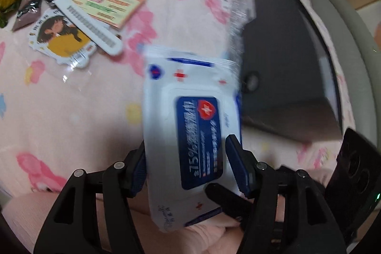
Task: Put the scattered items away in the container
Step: 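Carry the wipes pack with the left gripper over the black box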
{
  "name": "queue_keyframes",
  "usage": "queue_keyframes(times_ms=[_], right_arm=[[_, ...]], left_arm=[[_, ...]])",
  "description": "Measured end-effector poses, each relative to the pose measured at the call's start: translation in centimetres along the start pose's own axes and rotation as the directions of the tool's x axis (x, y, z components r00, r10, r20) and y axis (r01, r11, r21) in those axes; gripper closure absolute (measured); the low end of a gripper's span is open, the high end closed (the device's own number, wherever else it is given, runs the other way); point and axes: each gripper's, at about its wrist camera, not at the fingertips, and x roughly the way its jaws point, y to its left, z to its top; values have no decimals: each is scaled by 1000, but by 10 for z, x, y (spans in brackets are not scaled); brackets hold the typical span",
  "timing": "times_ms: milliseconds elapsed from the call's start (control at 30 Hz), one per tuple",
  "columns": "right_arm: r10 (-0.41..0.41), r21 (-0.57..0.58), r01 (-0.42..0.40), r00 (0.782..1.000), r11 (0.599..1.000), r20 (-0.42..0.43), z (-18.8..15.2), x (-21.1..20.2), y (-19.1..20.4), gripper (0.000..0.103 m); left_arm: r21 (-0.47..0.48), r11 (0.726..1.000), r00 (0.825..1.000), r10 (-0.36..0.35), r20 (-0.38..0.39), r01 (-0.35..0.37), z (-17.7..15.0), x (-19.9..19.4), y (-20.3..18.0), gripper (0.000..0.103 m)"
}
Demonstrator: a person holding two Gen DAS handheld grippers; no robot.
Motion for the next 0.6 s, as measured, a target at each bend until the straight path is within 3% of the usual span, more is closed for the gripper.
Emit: queue_keyframes(times_ms=[133,233,300,400,500,600], right_arm=[[32,-11,-32,999,999,10,-11,-16,-11,64],[45,43,-47,998,998,44,-16,-17,-25,64],[90,85,-96,993,992,74,-14,-16,-29,64],[115,107,-126,988,986,104,-8,-11,-31,64],[106,117,-118,989,986,102,-5,1,-33,62],[128,143,-137,989,980,67,-10,15,-38,62]], left_arm=[[-52,998,999,27,29,-25,-8,0,4,43],[-80,992,984,113,141,-102,-8,-13,4,46],[-77,991,977,125,173,-113,-8,-17,3,46],[-71,986,983,157,97,-150,-7,0,3,42],[-71,992,993,109,49,-105,-9,13,2,38],[-46,993,993,110,39,-108,-11,18,-2,37]])
